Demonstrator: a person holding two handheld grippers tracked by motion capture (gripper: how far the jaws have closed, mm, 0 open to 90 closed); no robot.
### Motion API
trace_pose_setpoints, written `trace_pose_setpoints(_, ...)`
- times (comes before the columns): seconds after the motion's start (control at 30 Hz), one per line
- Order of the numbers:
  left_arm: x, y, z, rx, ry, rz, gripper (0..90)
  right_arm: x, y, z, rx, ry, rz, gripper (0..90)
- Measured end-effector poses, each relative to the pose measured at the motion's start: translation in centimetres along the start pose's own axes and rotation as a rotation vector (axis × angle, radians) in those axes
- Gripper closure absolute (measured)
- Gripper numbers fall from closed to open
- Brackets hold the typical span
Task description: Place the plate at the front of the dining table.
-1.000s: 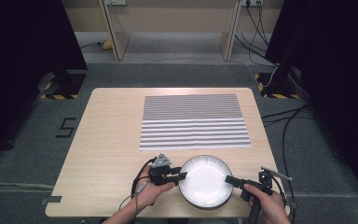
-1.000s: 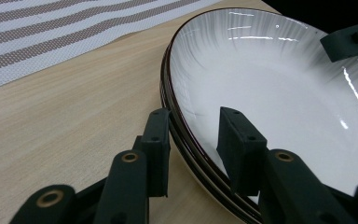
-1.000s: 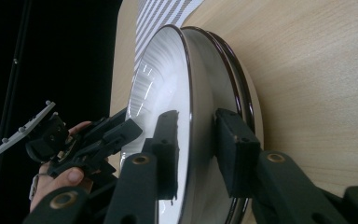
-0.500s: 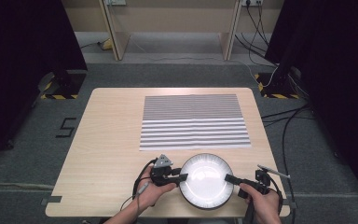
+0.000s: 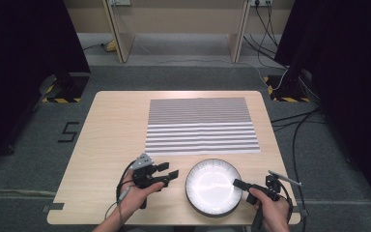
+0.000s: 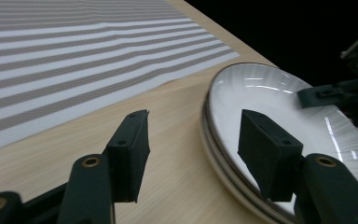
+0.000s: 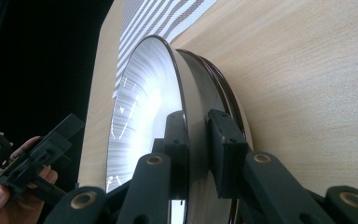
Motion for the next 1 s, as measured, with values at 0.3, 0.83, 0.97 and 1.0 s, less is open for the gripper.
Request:
trace_pose_setpoints(0.3,2.7,2.5,0.4,0.029,-0.034,-0.053,42.6,0.0,-0.1,0.0,-0.008,-0.015,-0.021,77.6)
trace_pose_setpoints(0.83,5.7,4.6,0.9,0.069,-0.099,-0.102,43.2,-0.2,0.7,-0.4,-0.016,-0.028,-0.068,77.8)
trace_pose_setpoints(0.97,6.2,5.3,1.3,0.077,-0.096,-0.119,43.2,-0.2,1.0,-0.6,-0.017,-0.036,-0.079,77.7)
trace_pose_setpoints(1.0,6.4,5.6,1.4,0.084,-0.096,-0.126,43.2,-0.2,1.1,-0.7,-0.029,-0.039,-0.085,77.7)
Point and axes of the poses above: each handheld gripper's, and its own axes: x roughly backward along the jaws, z roughly out of its underside, y roughly to its left, the point moved 6 cm from there along -x, roughly forward along the jaws, and after that the axes turned 9 degrees about x, right-handed, at the moved point
